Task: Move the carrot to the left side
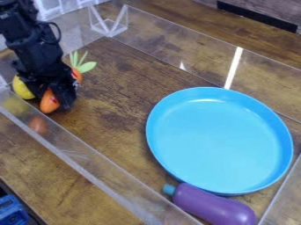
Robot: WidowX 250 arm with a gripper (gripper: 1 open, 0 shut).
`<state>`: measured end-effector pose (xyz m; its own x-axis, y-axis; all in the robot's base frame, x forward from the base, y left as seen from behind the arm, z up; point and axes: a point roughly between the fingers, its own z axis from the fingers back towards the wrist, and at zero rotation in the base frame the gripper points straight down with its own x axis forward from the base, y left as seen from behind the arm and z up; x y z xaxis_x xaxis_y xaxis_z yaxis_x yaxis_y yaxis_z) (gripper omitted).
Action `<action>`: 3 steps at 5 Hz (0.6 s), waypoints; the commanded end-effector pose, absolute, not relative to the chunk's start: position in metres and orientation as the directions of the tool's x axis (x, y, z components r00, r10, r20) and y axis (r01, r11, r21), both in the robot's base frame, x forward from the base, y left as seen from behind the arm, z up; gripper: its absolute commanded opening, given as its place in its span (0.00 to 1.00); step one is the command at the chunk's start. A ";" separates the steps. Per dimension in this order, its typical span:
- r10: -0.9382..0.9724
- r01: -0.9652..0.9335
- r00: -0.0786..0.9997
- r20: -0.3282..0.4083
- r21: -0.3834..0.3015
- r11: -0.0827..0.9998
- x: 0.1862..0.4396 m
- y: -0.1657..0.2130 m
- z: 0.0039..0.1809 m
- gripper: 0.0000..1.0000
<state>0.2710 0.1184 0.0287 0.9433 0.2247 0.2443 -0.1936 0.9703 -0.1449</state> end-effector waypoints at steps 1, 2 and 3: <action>0.213 -0.180 0.922 0.323 -0.129 0.975 0.282 0.120 0.059 0.00; 0.213 -0.178 0.924 0.319 -0.134 0.975 0.284 0.121 0.064 0.00; 0.229 -0.196 0.922 0.312 -0.134 0.971 0.292 0.121 0.072 0.00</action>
<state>0.2821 0.1191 0.0501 0.9392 0.2453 0.2402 -0.2123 0.9648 -0.1551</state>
